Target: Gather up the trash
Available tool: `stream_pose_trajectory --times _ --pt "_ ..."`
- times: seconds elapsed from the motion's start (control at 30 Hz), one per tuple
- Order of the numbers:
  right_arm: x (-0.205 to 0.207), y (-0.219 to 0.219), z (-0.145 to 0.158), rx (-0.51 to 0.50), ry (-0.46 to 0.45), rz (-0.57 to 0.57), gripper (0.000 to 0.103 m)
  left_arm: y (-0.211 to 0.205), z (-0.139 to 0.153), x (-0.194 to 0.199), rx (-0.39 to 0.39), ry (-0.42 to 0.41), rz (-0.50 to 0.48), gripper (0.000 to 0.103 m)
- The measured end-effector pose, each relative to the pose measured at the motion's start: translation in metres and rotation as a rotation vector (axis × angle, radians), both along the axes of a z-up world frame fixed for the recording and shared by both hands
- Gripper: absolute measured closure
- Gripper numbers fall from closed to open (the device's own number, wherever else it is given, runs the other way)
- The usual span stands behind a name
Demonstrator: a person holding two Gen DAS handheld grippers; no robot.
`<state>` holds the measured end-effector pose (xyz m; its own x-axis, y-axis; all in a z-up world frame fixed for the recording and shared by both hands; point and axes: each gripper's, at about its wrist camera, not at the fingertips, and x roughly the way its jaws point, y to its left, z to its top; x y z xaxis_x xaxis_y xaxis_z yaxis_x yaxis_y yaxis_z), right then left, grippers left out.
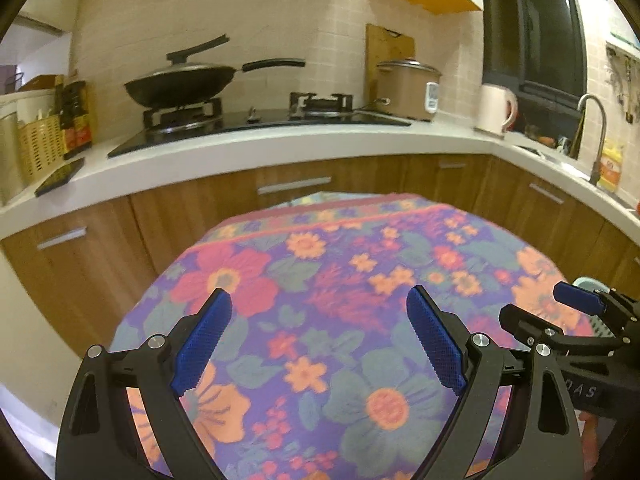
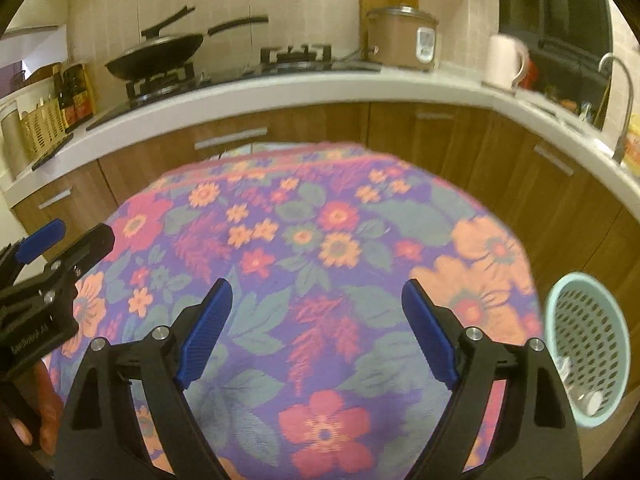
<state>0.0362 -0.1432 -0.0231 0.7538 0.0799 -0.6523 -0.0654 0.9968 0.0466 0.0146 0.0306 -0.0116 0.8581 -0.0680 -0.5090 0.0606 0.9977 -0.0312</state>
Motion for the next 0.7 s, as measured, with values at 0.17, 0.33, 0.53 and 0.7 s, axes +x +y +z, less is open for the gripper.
stream_pose_trajectory --times 0.17,0.33,0.53,0.7 --pt "0.003 0.006 -0.01 -0.011 0.016 -0.009 0.021 0.007 -0.013 0.001 -0.025 0.021 0.006 0.016" --pt "0.004 0.008 -0.013 0.003 0.001 -0.025 0.021 0.007 -0.016 0.001 -0.004 0.0 0.013 0.016" --pt "0.001 0.005 -0.01 0.014 -0.04 -0.043 0.021 0.007 -0.015 0.002 -0.028 -0.01 0.006 0.016" --pt "-0.006 -0.005 -0.002 0.0 -0.066 -0.075 0.02 0.0 -0.01 -0.001 -0.04 -0.012 -0.019 0.016"
